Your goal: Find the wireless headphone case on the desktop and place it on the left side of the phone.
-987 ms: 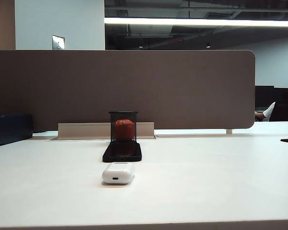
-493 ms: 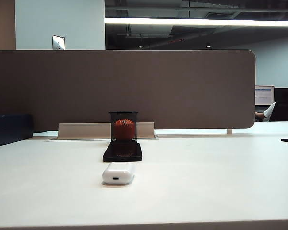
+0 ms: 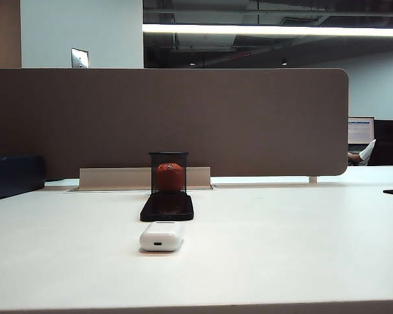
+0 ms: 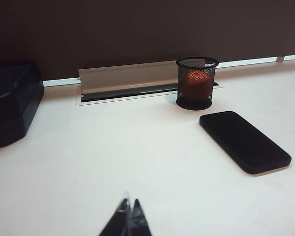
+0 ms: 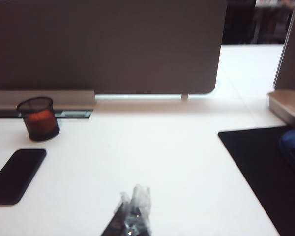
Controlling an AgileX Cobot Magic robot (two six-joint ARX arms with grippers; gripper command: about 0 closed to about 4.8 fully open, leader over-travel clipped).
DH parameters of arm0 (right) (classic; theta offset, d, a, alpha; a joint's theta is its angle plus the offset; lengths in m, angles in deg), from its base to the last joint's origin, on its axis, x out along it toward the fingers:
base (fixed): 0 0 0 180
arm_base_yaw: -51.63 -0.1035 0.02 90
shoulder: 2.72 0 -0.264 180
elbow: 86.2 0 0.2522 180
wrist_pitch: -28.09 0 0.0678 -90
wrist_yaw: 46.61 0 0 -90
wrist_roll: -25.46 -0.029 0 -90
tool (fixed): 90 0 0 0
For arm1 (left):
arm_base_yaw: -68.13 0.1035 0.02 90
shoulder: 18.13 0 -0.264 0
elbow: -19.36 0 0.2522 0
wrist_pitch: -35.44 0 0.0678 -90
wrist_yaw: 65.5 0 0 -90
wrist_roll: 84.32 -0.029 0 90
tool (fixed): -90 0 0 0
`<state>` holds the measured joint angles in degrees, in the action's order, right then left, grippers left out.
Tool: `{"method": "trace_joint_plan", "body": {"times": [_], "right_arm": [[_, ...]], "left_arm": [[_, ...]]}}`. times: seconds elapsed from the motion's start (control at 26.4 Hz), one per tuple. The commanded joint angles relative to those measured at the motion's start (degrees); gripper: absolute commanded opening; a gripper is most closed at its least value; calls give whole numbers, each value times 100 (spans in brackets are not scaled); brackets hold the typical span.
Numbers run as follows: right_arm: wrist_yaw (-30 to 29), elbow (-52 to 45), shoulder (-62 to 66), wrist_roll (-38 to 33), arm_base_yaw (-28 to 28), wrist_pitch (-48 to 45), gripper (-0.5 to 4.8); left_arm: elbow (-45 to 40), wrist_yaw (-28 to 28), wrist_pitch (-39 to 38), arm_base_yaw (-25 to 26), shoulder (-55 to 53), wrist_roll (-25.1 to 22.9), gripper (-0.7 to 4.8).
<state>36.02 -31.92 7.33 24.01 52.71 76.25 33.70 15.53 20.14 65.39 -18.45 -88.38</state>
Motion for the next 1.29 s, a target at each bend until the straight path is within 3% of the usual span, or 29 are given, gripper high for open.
{"method": "trace_joint_plan", "body": {"times": [0.04, 0.68, 0.99, 1.29], "right_arm": [[-258, 892, 769, -7, -2, 511, -9], [-1727, 4223, 3449, -7, -13, 2610, -9], [-1729, 4819, 4037, -7, -87, 3493, -9], [-2277, 4872, 4301, -9, -87, 3718, -9]], "left_arm": [[7, -26, 31, -4, -4, 0, -5], [4, -24, -72, -7, -4, -2, -5], [4, -24, -162, -7, -4, -2, -5], [7, -24, -157, -7, -4, -2, -5]]}}
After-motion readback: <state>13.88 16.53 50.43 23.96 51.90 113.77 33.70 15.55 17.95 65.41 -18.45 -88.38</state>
